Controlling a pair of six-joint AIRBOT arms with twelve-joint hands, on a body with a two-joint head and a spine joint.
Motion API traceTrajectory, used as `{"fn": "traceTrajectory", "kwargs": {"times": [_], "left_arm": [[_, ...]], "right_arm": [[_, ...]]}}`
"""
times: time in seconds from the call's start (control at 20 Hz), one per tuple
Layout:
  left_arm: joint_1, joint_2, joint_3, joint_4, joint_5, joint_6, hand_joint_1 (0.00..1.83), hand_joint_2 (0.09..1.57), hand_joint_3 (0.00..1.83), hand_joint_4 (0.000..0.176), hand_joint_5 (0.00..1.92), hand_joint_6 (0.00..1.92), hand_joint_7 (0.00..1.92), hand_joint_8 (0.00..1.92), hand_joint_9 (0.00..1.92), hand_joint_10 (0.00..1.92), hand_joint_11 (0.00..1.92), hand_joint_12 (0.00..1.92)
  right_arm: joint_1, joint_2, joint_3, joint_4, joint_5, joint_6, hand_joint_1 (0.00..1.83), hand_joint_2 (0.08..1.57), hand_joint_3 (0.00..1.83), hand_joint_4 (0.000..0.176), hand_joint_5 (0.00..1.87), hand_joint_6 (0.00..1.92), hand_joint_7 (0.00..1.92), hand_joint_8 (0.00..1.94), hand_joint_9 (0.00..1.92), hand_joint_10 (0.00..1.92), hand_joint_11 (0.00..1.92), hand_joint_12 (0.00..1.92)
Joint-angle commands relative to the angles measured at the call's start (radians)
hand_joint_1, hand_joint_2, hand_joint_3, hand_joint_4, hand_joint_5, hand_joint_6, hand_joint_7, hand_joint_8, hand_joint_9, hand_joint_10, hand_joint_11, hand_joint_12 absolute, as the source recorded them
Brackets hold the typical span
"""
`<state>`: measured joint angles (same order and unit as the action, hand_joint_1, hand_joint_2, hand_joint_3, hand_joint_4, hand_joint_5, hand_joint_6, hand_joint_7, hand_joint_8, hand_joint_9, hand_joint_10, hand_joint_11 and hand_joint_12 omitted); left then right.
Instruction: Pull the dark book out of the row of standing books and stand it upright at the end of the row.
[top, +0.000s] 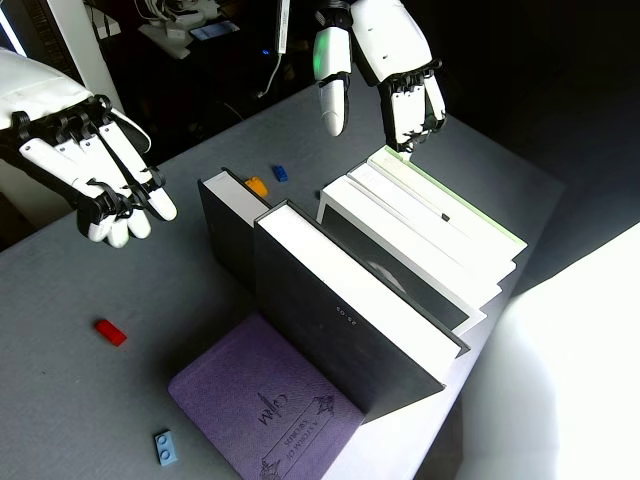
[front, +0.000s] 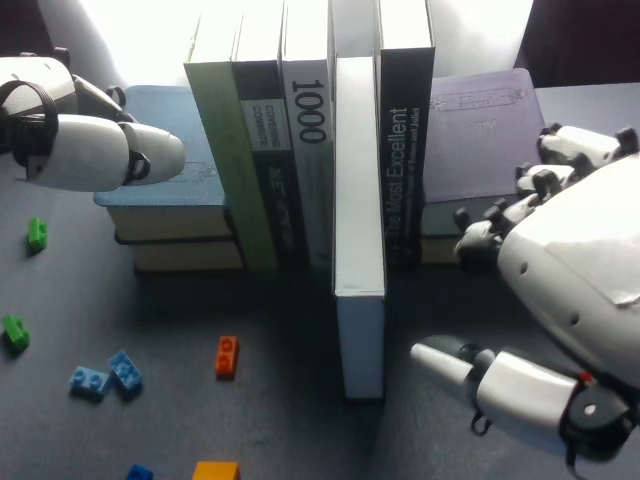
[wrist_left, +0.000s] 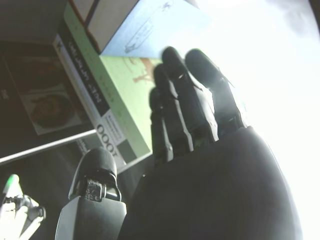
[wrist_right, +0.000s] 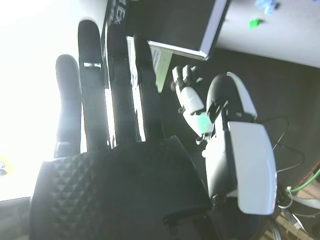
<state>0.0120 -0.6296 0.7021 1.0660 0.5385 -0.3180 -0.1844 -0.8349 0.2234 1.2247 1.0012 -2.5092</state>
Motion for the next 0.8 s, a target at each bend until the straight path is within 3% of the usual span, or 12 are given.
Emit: {"fn": "traceTrajectory", "kwargs": {"times": [0.0,0.2,0.35,0.5,0.75], "left_arm": [[-0.015,0.009,0.003,0.053,-0.031,0.000,0.11,1.32,0.00,0.000,0.60,0.04,0.79,0.08,0.47,1.17,0.33,1.72],[-0.014,0.009,0.004,0.053,-0.030,0.004,0.04,1.35,0.00,0.000,0.75,0.08,0.63,0.72,0.47,1.28,0.33,1.81],[-0.014,0.009,0.004,0.053,-0.031,0.006,0.07,1.35,0.00,0.000,0.76,0.11,0.61,0.85,0.48,1.30,0.34,1.81],[-0.014,0.009,0.003,0.053,-0.031,0.006,0.04,1.36,0.00,0.000,0.74,0.13,0.58,0.86,0.47,1.32,0.33,1.83],[-0.012,0.009,0.003,0.053,-0.030,0.006,0.07,1.36,0.00,0.000,0.72,0.17,0.58,0.88,0.46,1.33,0.32,1.85]], "right_arm": [[0.015,0.006,-0.008,-0.084,0.038,0.004,0.12,1.20,0.00,0.000,0.72,0.60,0.70,1.02,0.52,1.43,0.26,1.83],[0.011,-0.002,-0.012,-0.084,0.034,-0.008,0.12,1.21,0.00,0.000,0.72,0.80,0.72,1.13,0.55,1.48,0.28,1.87],[0.008,-0.005,-0.016,-0.084,0.034,-0.012,0.12,1.21,0.00,0.000,0.67,0.89,0.68,1.15,0.51,1.51,0.25,1.92],[0.006,-0.006,-0.021,-0.084,0.034,-0.013,0.11,1.22,0.00,0.000,0.65,0.91,0.67,1.14,0.50,1.49,0.22,1.92],[-0.003,-0.009,-0.025,-0.084,0.035,-0.017,0.13,1.22,0.00,0.000,0.68,0.82,0.67,1.10,0.50,1.48,0.22,1.89]]}}
